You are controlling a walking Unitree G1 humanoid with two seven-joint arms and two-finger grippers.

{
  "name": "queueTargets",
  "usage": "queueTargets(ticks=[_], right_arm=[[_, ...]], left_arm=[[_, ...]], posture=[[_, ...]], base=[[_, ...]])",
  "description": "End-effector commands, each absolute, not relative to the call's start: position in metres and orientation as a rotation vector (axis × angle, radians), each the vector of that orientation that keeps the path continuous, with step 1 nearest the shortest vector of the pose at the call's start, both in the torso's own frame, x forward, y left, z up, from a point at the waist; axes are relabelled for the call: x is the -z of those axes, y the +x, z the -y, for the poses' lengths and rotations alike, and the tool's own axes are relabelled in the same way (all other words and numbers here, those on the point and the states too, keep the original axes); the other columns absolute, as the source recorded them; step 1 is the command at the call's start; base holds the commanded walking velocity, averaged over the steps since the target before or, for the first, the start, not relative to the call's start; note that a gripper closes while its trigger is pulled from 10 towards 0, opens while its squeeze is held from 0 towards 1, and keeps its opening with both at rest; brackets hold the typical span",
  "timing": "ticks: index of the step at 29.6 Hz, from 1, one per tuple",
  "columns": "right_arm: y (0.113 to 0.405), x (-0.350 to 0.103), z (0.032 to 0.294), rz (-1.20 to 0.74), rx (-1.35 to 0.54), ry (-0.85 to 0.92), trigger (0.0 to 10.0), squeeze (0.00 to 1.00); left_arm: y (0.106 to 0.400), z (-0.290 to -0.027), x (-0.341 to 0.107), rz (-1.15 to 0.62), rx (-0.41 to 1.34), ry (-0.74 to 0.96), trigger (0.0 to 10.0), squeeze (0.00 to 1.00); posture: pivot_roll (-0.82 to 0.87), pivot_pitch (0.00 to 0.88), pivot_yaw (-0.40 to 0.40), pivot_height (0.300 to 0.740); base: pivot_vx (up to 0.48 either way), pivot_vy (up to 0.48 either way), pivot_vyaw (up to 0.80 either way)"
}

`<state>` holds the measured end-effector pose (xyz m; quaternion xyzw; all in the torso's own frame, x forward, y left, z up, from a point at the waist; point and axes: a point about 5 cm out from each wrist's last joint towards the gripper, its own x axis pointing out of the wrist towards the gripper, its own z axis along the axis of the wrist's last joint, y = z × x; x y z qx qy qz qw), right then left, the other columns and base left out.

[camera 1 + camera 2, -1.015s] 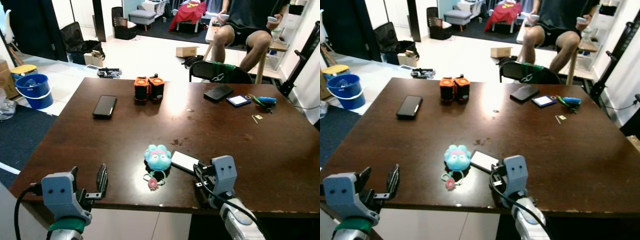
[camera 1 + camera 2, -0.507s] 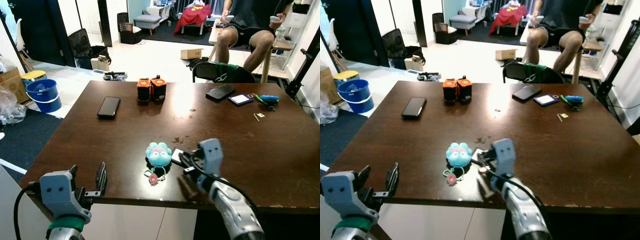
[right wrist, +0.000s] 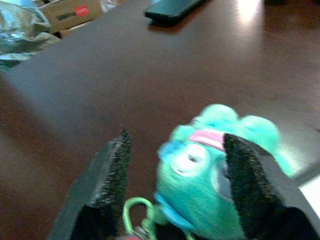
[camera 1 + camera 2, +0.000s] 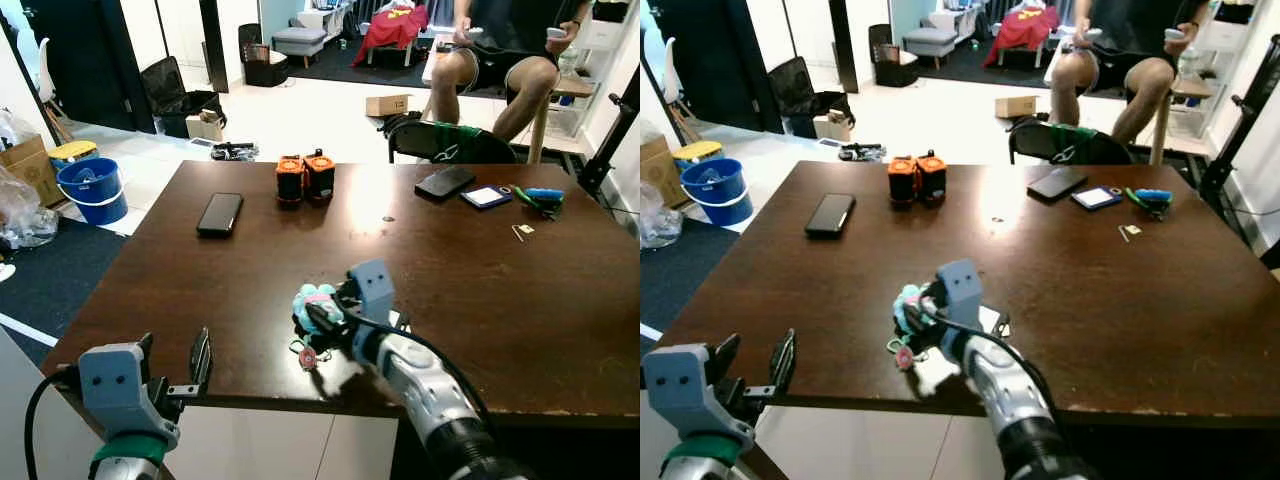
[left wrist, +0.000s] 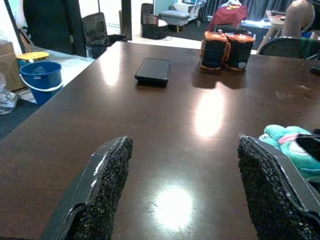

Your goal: Hang keys on a hook

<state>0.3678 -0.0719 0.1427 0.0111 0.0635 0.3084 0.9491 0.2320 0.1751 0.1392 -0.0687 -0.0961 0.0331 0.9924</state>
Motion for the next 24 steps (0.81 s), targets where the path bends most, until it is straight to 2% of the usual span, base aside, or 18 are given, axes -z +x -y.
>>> queueTargets(ticks=[1, 8, 16, 24], right_arm=[[0.369, -0.137, 0.068, -0.167, -0.622, -0.006, 10.0, 1.00], [0.379, -0.140, 0.077, -0.190, -0.532, -0.026, 10.0, 1.00], [0.385, -0.147, 0.084, -0.196, -0.512, -0.041, 10.0, 1.00], [0.368, -0.120, 0.074, -0.343, -0.698, -0.162, 10.0, 1.00]], left_arm=[[0.228, -0.177, -0.138, 0.176, -0.064, -0.136, 10.0, 0.00], [0.226, -0.174, -0.137, 0.170, -0.044, -0.143, 10.0, 0.00], [0.226, -0.172, -0.137, 0.165, -0.029, -0.157, 10.0, 0.00], [0.226, -0.167, -0.136, 0.153, 0.000, -0.160, 10.0, 0.00]], posture=[[-0.17, 0.079, 0.104, 0.740], [-0.16, 0.085, 0.107, 0.740], [-0.17, 0.093, 0.114, 0.740], [-0.18, 0.093, 0.122, 0.740]], base=[[0.000, 0.000, 0.00], [0.000, 0.000, 0.00], [0.000, 0.000, 0.00], [0.000, 0.000, 0.00]])
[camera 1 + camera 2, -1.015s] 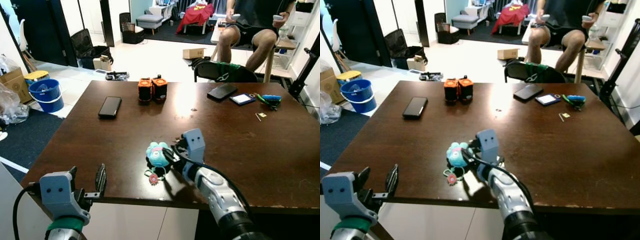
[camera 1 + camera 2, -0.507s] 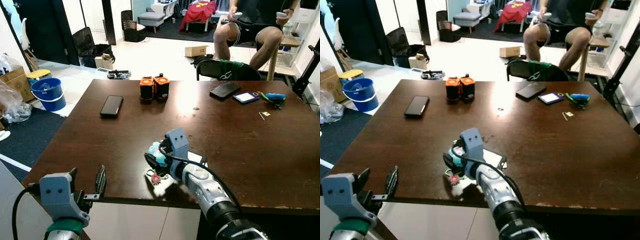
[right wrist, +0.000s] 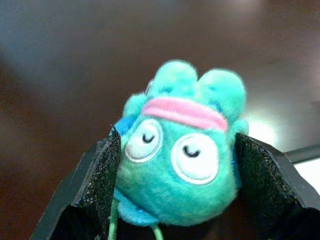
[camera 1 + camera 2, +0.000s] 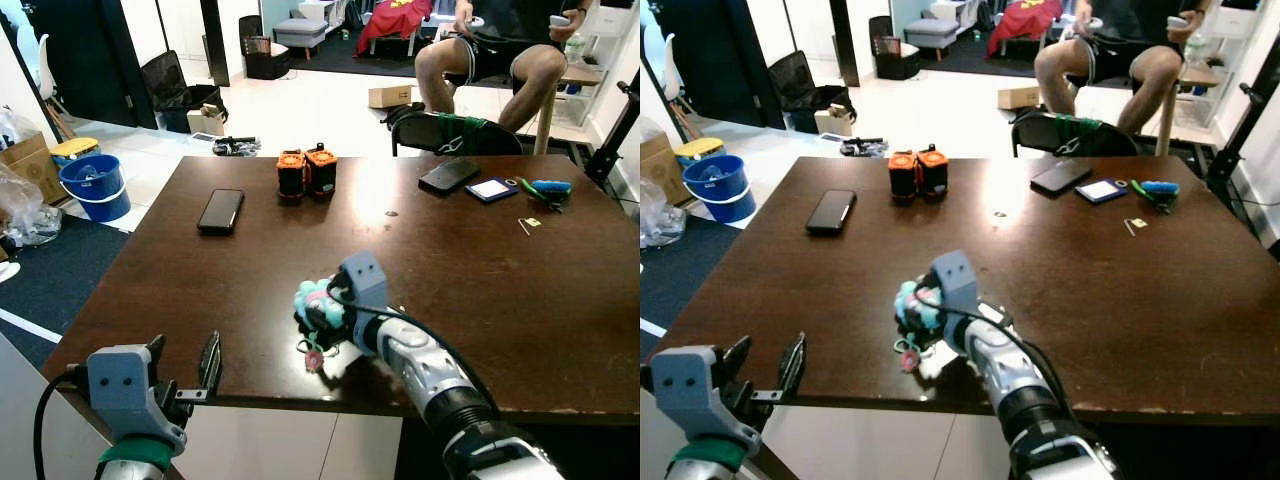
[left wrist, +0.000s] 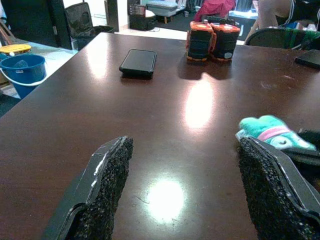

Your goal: Hang keys on a hook

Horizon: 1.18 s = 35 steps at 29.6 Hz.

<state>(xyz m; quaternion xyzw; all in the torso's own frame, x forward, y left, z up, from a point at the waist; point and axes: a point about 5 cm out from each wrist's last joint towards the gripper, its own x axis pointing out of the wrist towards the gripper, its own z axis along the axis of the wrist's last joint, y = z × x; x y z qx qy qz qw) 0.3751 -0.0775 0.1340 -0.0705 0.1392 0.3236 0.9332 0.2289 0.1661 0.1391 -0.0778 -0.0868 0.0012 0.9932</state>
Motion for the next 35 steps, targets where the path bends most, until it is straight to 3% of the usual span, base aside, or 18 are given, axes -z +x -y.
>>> queueTargets(ticks=[1, 17, 18, 19, 20, 29, 35], right_arm=[[0.368, -0.120, 0.074, -0.343, -0.698, -0.162, 10.0, 1.00], [0.355, -0.109, 0.061, -0.388, -0.821, -0.194, 10.0, 1.00], [0.354, -0.108, 0.060, -0.388, -0.828, -0.198, 10.0, 0.70], [0.354, -0.108, 0.060, -0.388, -0.828, -0.198, 10.0, 0.70], [0.354, -0.113, 0.058, -0.350, -0.843, -0.181, 10.0, 0.00], [0.355, -0.133, 0.047, -0.233, -0.909, -0.085, 10.0, 0.00], [0.340, -0.143, 0.032, -0.168, -1.089, -0.085, 10.0, 0.00]], left_arm=[[0.226, -0.167, -0.136, 0.153, 0.000, -0.160, 10.0, 0.00], [0.230, -0.165, -0.136, 0.149, 0.022, -0.160, 10.0, 0.00], [0.230, -0.165, -0.136, 0.148, 0.023, -0.160, 10.0, 0.00], [0.230, -0.165, -0.136, 0.148, 0.023, -0.160, 10.0, 0.00], [0.230, -0.165, -0.136, 0.147, 0.023, -0.159, 10.0, 0.00], [0.229, -0.166, -0.135, 0.144, 0.025, -0.157, 10.0, 0.00], [0.229, -0.165, -0.136, 0.152, 0.037, -0.157, 10.0, 0.00]], posture=[[-0.18, 0.093, 0.122, 0.740], [-0.18, 0.096, 0.135, 0.740], [-0.18, 0.096, 0.135, 0.740], [-0.18, 0.096, 0.135, 0.740], [-0.18, 0.093, 0.135, 0.740], [-0.18, 0.086, 0.132, 0.740], [-0.19, 0.069, 0.133, 0.740]], base=[[0.000, 0.000, 0.00], [0.000, 0.000, 0.00], [0.000, 0.000, 0.00], [0.000, 0.000, 0.00], [0.000, 0.000, 0.00], [0.000, 0.000, 0.00], [0.000, 0.000, 0.00]])
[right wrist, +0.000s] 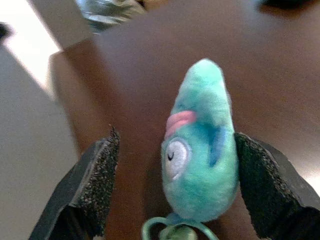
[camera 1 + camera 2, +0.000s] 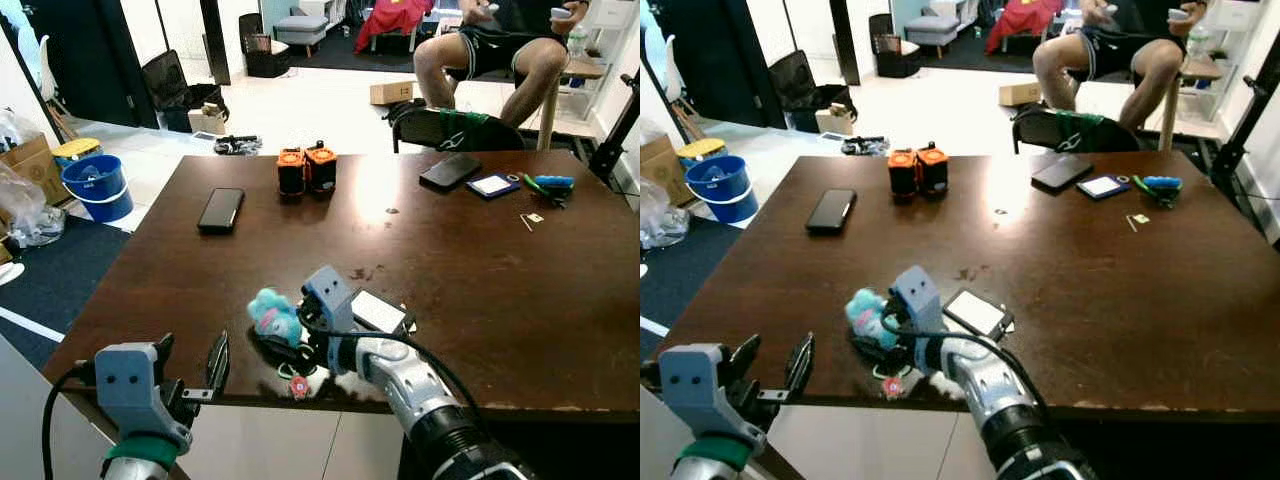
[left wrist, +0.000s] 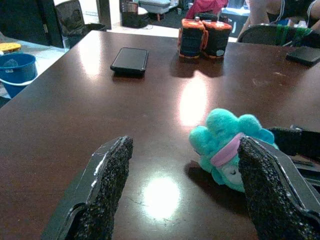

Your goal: Hang keys on a hook

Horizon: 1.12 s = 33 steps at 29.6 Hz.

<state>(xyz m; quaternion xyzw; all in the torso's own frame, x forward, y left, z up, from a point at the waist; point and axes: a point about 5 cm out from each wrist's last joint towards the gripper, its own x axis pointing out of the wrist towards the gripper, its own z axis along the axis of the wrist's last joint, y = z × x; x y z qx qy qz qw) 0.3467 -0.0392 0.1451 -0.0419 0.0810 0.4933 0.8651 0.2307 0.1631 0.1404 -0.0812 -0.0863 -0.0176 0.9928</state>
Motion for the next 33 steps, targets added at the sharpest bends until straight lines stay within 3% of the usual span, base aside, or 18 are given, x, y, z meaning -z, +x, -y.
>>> queueTargets(ticks=[1, 18, 26, 27, 28, 29, 30, 31, 33], right_arm=[[0.340, -0.143, 0.032, -0.168, -1.089, -0.085, 10.0, 0.00], [0.331, -0.177, 0.024, -0.072, -1.223, 0.086, 10.0, 0.00], [0.335, -0.183, 0.025, -0.050, -1.194, 0.092, 10.0, 0.00], [0.348, -0.179, 0.032, -0.087, -1.072, 0.092, 10.0, 0.00], [0.348, -0.179, 0.032, -0.087, -1.072, 0.092, 10.0, 0.00], [0.361, -0.174, 0.040, -0.125, -0.943, 0.078, 10.0, 0.92], [0.361, -0.174, 0.040, -0.125, -0.943, 0.078, 10.0, 0.92], [0.373, -0.171, 0.048, -0.152, -0.823, 0.054, 10.0, 1.00], [0.380, -0.169, 0.055, -0.163, -0.741, 0.006, 10.0, 1.00]], left_arm=[[0.229, -0.165, -0.136, 0.152, 0.037, -0.157, 10.0, 0.00], [0.229, -0.164, -0.137, 0.158, 0.051, -0.161, 10.0, 0.00], [0.229, -0.164, -0.137, 0.158, 0.052, -0.161, 10.0, 0.00], [0.229, -0.164, -0.137, 0.159, 0.051, -0.162, 10.0, 0.00], [0.229, -0.164, -0.137, 0.159, 0.051, -0.162, 10.0, 0.00], [0.229, -0.165, -0.138, 0.159, 0.048, -0.163, 10.0, 0.00], [0.229, -0.165, -0.138, 0.159, 0.048, -0.163, 10.0, 0.00], [0.229, -0.165, -0.138, 0.159, 0.047, -0.164, 10.0, 0.00], [0.229, -0.165, -0.139, 0.158, 0.046, -0.165, 10.0, 0.00]], posture=[[-0.19, 0.069, 0.133, 0.740], [-0.19, 0.062, 0.132, 0.740], [-0.18, 0.063, 0.134, 0.740], [-0.18, 0.067, 0.133, 0.740], [-0.18, 0.067, 0.133, 0.740], [-0.18, 0.072, 0.135, 0.740], [-0.18, 0.072, 0.135, 0.740], [-0.17, 0.084, 0.139, 0.740], [-0.17, 0.091, 0.139, 0.740]], base=[[0.000, 0.000, 0.00], [0.000, 0.000, 0.00], [0.000, 0.000, 0.00], [0.000, 0.000, 0.00], [0.000, 0.000, 0.00], [0.000, 0.000, 0.00], [0.000, 0.000, 0.00], [0.000, 0.000, 0.00], [0.000, 0.000, 0.00]])
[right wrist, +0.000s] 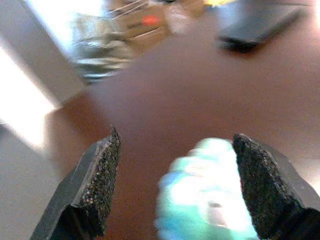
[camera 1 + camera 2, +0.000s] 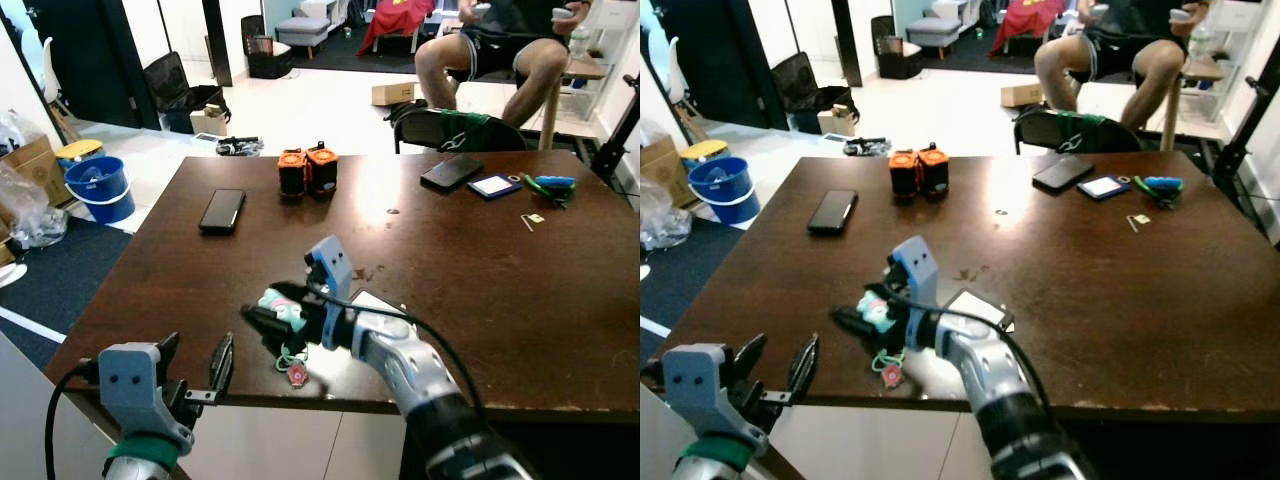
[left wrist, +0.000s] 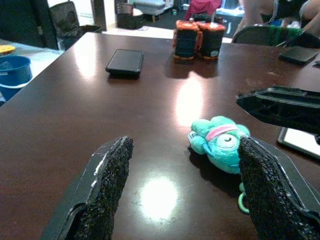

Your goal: Hang keys on a hook

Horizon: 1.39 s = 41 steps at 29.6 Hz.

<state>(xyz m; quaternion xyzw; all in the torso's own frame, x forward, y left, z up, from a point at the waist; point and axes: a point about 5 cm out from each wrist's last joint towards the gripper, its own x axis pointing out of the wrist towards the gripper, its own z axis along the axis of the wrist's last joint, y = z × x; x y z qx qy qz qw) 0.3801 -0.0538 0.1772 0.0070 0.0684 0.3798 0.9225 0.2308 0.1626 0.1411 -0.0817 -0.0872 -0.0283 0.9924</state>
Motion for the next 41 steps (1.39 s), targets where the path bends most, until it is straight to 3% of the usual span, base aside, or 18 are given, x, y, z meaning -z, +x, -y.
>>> queueTargets(ticks=[1, 12, 20, 41], right_arm=[[0.384, -0.169, 0.058, -0.163, -0.704, -0.022, 10.0, 1.00], [0.391, -0.178, 0.055, -0.162, -0.693, -0.011, 10.0, 1.00], [0.385, -0.178, 0.023, -0.133, -0.814, 0.023, 10.0, 1.00], [0.381, -0.158, 0.015, -0.272, -0.786, -0.023, 10.0, 1.00]], left_arm=[[0.228, -0.166, -0.139, 0.158, 0.045, -0.165, 10.0, 0.00], [0.221, -0.170, -0.142, 0.153, 0.017, -0.175, 10.0, 0.00], [0.217, -0.173, -0.147, 0.151, 0.003, -0.176, 10.0, 0.00], [0.212, -0.173, -0.150, 0.133, 0.014, -0.186, 10.0, 0.00]], posture=[[-0.16, 0.097, 0.140, 0.740], [-0.13, 0.136, 0.136, 0.740], [-0.10, 0.170, 0.134, 0.740], [-0.08, 0.176, 0.142, 0.740]], base=[[0.000, 0.000, 0.00], [0.000, 0.000, 0.00], [0.000, 0.000, 0.00], [0.000, 0.000, 0.00]])
